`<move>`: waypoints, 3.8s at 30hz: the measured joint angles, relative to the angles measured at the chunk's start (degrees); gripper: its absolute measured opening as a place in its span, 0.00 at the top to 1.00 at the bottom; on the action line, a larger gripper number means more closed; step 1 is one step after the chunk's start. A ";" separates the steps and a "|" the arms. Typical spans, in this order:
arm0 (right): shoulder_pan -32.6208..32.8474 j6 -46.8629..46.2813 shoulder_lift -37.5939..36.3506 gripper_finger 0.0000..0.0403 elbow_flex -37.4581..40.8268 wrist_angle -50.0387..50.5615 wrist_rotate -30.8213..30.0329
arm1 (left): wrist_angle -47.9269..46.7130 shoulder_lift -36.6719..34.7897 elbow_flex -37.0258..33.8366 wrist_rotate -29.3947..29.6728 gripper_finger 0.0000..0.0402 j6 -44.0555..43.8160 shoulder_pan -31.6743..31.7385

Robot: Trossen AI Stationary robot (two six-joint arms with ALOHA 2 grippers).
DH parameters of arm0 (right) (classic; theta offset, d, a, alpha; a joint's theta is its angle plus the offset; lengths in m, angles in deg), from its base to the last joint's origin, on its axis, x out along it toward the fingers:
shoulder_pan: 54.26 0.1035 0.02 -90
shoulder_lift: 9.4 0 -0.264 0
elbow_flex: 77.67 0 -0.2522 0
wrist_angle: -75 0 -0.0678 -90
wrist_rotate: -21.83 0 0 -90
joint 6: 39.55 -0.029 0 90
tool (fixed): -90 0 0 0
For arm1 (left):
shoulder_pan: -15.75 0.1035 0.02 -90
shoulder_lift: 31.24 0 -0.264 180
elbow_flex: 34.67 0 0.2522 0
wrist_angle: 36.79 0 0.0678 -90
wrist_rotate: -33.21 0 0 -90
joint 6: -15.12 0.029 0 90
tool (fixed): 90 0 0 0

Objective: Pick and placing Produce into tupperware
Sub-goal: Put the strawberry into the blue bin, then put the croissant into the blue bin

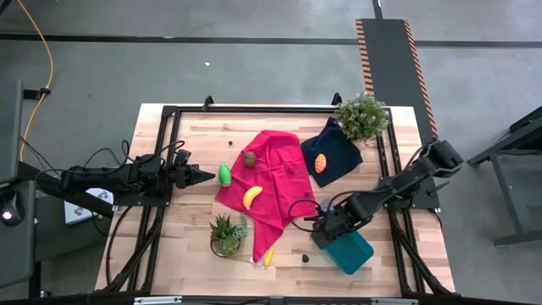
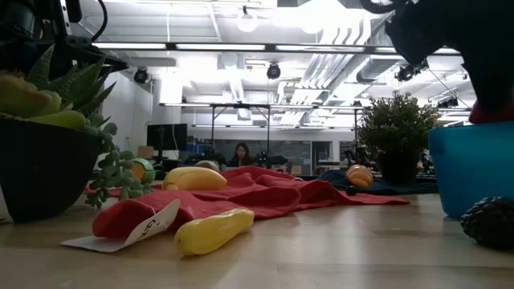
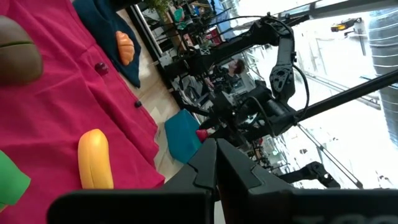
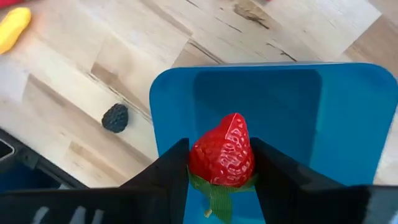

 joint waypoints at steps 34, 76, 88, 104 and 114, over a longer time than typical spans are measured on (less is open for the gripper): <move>0.00 -5.49 2.40 0.54 0.00 -2.41 1.38 | -0.01 -0.01 0.00 0.00 1.00 -0.01 0.00; -3.56 15.42 -25.55 0.54 0.09 -11.06 -15.14 | 0.00 -0.01 0.00 0.00 1.00 -0.03 0.00; -3.57 28.57 -38.61 0.54 0.02 -2.59 -26.09 | 0.00 0.01 0.00 0.01 1.00 -0.03 0.00; -3.58 23.79 -41.84 0.54 0.02 19.06 -33.73 | -0.20 0.01 0.00 1.96 1.00 -0.06 0.00; -7.06 8.99 -40.21 0.54 0.02 21.61 -34.14 | -0.20 -0.01 0.00 2.42 1.00 -0.03 0.00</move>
